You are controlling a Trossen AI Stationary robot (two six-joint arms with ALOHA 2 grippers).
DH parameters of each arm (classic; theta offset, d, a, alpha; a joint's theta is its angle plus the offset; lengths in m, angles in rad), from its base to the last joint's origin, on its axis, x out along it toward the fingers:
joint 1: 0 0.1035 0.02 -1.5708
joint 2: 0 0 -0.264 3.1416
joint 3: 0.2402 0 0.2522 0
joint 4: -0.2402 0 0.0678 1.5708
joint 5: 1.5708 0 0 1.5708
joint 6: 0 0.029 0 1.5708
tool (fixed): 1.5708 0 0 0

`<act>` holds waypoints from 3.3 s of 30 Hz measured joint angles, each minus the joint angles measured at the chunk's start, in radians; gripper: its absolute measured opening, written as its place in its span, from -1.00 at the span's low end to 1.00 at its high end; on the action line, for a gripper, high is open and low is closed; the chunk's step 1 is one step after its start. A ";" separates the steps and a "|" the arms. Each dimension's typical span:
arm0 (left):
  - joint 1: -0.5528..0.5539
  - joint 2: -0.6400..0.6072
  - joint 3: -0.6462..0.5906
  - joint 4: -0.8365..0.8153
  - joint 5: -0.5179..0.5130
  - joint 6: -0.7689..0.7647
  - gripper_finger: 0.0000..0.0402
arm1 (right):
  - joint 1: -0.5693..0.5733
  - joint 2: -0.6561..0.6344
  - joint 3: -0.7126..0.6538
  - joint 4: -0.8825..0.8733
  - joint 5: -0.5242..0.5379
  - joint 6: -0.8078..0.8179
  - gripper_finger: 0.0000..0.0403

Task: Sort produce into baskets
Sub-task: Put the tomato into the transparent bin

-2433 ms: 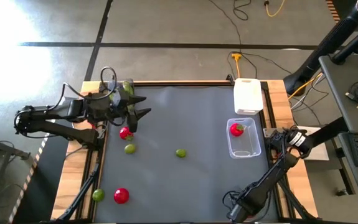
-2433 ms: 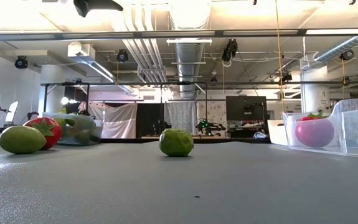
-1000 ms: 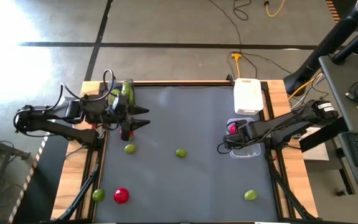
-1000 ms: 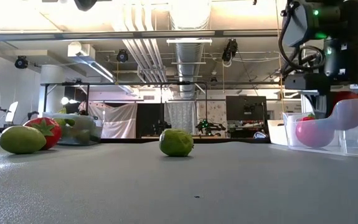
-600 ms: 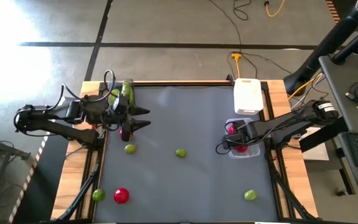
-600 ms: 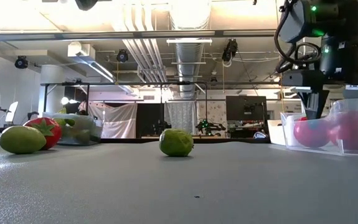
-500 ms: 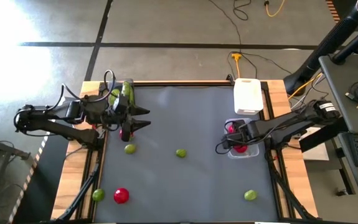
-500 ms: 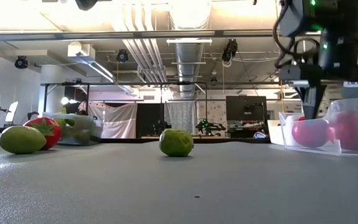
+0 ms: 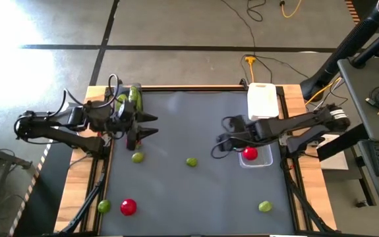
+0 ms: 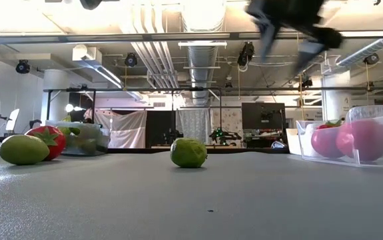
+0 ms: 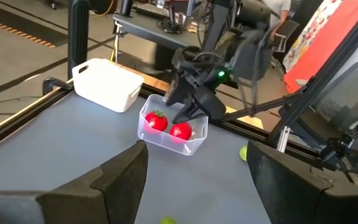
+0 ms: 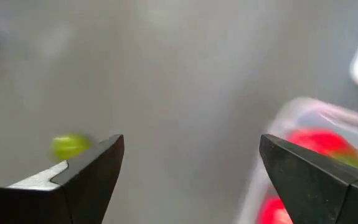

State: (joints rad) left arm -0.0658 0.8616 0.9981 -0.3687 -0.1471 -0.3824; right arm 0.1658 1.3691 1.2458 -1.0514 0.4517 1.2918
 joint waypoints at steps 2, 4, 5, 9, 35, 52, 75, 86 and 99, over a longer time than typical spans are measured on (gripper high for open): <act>-0.014 -0.003 0.000 -0.004 0.000 0.002 0.28 | 0.000 0.061 0.062 0.074 0.001 -0.117 0.82; -0.035 -0.008 0.000 -0.024 0.000 0.003 0.28 | 0.004 0.125 0.113 0.163 -0.008 -0.245 0.82; -0.048 -0.012 0.000 -0.034 0.000 0.003 0.28 | 0.007 0.158 0.136 0.214 -0.013 -0.308 0.82; -0.114 -0.027 0.000 -0.132 0.000 -0.013 0.28 | 0.013 0.290 0.214 0.373 -0.041 -0.488 0.82; -0.104 0.102 -0.288 -0.754 -0.263 -0.765 0.28 | 0.023 0.623 0.654 0.433 -0.138 -0.658 0.82; 0.000 0.171 -0.512 -0.515 -0.222 -0.824 0.55 | -0.003 0.623 0.714 0.360 -0.146 -0.716 0.82; 0.014 0.420 -0.412 0.173 -0.234 -0.364 0.16 | 0.053 0.510 0.713 0.102 -0.179 -0.611 0.82; 0.038 0.870 -0.136 0.422 -0.108 -0.164 0.16 | 0.170 0.462 0.693 -0.266 -0.108 -0.289 0.82; 0.053 0.951 -0.073 0.324 -0.033 -0.149 0.54 | 0.192 0.460 0.589 -0.259 -0.110 -0.134 0.82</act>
State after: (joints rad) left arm -0.0128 1.8127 0.9256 -0.0442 -0.1802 -0.5315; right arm 0.3579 1.8295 1.8345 -1.3108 0.3412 1.1574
